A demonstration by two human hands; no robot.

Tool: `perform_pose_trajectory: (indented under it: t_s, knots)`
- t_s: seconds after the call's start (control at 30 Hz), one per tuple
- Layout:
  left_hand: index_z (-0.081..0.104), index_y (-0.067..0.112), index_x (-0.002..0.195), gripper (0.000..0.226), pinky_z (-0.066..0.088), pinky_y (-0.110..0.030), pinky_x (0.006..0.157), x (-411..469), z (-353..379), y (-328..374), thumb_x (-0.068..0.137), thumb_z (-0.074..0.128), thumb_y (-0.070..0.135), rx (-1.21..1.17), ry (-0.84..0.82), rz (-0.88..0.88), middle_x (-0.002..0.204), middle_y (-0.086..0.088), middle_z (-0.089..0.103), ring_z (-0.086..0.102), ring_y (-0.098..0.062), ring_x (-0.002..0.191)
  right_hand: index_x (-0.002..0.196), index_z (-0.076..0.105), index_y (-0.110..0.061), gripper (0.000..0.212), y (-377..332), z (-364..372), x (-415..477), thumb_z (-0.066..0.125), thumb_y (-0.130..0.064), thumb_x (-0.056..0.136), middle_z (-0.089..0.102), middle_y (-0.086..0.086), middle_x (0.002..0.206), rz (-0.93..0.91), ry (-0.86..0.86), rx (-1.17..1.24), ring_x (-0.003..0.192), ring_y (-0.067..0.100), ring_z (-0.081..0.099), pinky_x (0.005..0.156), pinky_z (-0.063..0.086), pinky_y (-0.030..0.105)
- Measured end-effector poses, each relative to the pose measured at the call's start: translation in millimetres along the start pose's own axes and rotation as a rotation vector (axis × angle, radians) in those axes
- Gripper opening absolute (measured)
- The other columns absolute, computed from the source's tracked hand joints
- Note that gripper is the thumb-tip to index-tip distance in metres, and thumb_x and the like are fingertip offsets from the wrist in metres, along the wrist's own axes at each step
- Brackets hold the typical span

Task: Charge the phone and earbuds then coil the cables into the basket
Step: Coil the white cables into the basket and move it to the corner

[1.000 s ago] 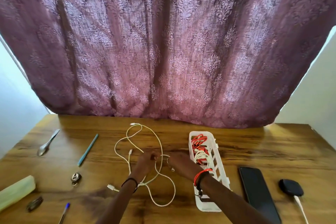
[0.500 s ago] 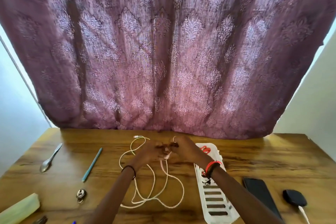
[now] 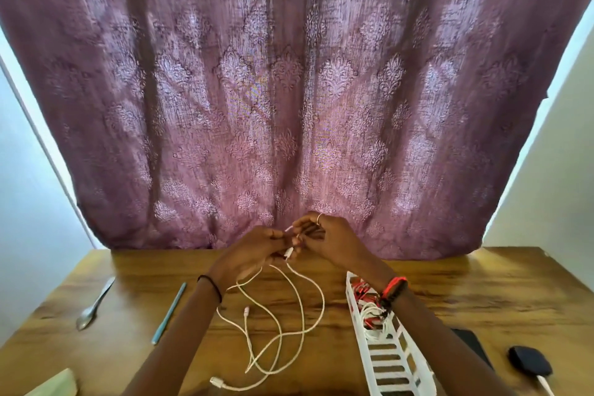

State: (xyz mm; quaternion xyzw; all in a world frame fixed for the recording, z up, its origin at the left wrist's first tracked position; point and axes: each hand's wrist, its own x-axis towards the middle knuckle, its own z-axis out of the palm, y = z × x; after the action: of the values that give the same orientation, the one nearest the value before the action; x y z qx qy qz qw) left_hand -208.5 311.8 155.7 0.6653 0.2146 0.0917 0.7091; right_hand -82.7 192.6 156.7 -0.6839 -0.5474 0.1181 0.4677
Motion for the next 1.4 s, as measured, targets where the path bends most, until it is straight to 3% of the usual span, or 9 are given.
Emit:
perform_pose_trajectory:
  t_s: [0.13, 0.3, 0.53, 0.63, 0.77, 0.97, 1.17, 1.3, 1.4]
  knots:
    - [0.065, -0.002, 0.085, 0.012, 0.058, -0.024, 0.064, -11.2, -1.5, 29.4, 0.088, 0.054, 0.001, -0.052, -0.011, 0.018, 0.066, -0.007, 0.070, 0.068, -0.011, 0.061, 0.106, 0.066, -0.003, 0.025, -20.5, -9.7, 6.0, 0.062, 0.000, 0.081, 0.067, 0.013, 0.102, -0.238, 0.017, -0.197, 0.095, 0.016, 0.062, 0.087, 0.046, 0.023]
    - [0.065, 0.002, 0.092, 0.012, 0.053, -0.030, 0.083, -25.9, -2.4, 65.3, 0.090, 0.053, 0.005, 0.087, -0.086, 0.064, 0.065, 0.000, 0.068, 0.064, -0.007, 0.063, 0.093, 0.069, -0.003, 0.018, -35.8, -24.2, 19.1, 0.067, -0.004, 0.075, 0.066, 0.015, 0.085, -0.546, 0.188, -0.516, 0.087, 0.016, 0.046, 0.080, 0.036, 0.024]
    - [0.059, -0.006, 0.112, 0.024, 0.053, -0.030, 0.086, -38.3, -3.2, 85.7, 0.092, 0.050, 0.002, 0.049, -0.113, 0.137, 0.076, -0.004, 0.068, 0.065, -0.011, 0.072, 0.100, 0.067, -0.011, 0.021, -54.5, -36.6, 24.1, 0.059, -0.006, 0.081, 0.068, 0.007, 0.094, -0.372, 0.160, -0.329, 0.092, 0.023, 0.060, 0.085, 0.046, 0.028]
    - [0.059, -0.006, 0.111, 0.023, 0.056, -0.026, 0.081, -40.2, -4.2, 89.2, 0.093, 0.047, 0.000, -0.042, -0.087, 0.168, 0.079, -0.005, 0.070, 0.067, -0.009, 0.071, 0.106, 0.062, -0.017, 0.026, -65.2, -36.2, 21.4, 0.062, -0.006, 0.083, 0.067, -0.006, 0.099, -0.189, 0.133, -0.106, 0.096, 0.012, 0.063, 0.091, 0.050, 0.028]
    - [0.060, -0.006, 0.108, 0.023, 0.056, -0.028, 0.082, -45.1, -4.2, 94.8, 0.093, 0.043, -0.003, -0.151, -0.104, 0.184, 0.081, -0.005, 0.071, 0.069, -0.011, 0.075, 0.098, 0.065, -0.023, 0.013, -66.5, -43.0, 24.0, 0.065, -0.017, 0.086, 0.066, -0.013, 0.091, -0.156, 0.135, -0.027, 0.089, 0.006, 0.062, 0.087, 0.050, 0.025]
    - [0.057, -0.009, 0.106, 0.026, 0.057, -0.030, 0.079, -51.4, -5.7, 103.5, 0.092, 0.035, -0.009, -0.494, -0.147, 0.205, 0.076, -0.007, 0.070, 0.068, -0.012, 0.071, 0.089, 0.066, -0.041, 0.026, -76.8, -47.7, 24.6, 0.062, -0.015, 0.088, 0.069, -0.009, 0.088, -0.093, 0.061, 0.156, 0.089, 0.015, 0.066, 0.086, 0.052, 0.031]
    - [0.048, -0.006, 0.125, 0.036, 0.053, -0.028, 0.088, -47.2, -14.8, 115.5, 0.092, 0.033, -0.005, -0.764, -0.176, 0.250, 0.074, -0.003, 0.066, 0.066, -0.007, 0.071, 0.115, 0.058, -0.001, 0.023, -82.3, -32.5, 18.9, 0.047, -0.009, 0.096, 0.061, 0.004, 0.072, 0.107, 0.038, 0.521, 0.061, 0.015, 0.063, 0.067, 0.057, 0.030]
    - [0.052, -0.006, 0.121, 0.037, 0.055, -0.031, 0.085, -41.6, -20.8, 107.0, 0.087, 0.038, -0.006, -0.892, -0.171, 0.160, 0.080, -0.003, 0.062, 0.065, -0.010, 0.069, 0.107, 0.058, -0.008, 0.016, -75.5, -29.1, 21.8, 0.046, -0.008, 0.096, 0.054, 0.004, 0.067, 0.175, 0.138, 0.584, 0.048, 0.011, 0.053, 0.054, 0.055, 0.027]
    - [0.054, -0.007, 0.116, 0.034, 0.056, -0.030, 0.082, -40.6, -17.0, 97.8, 0.085, 0.040, -0.004, -0.932, -0.220, 0.096, 0.077, -0.002, 0.061, 0.063, -0.010, 0.067, 0.090, 0.053, -0.017, 0.016, -67.7, -35.8, 30.4, 0.043, -0.005, 0.096, 0.049, 0.002, 0.063, 0.194, 0.311, 0.498, 0.037, 0.005, 0.038, 0.037, 0.035, 0.019]
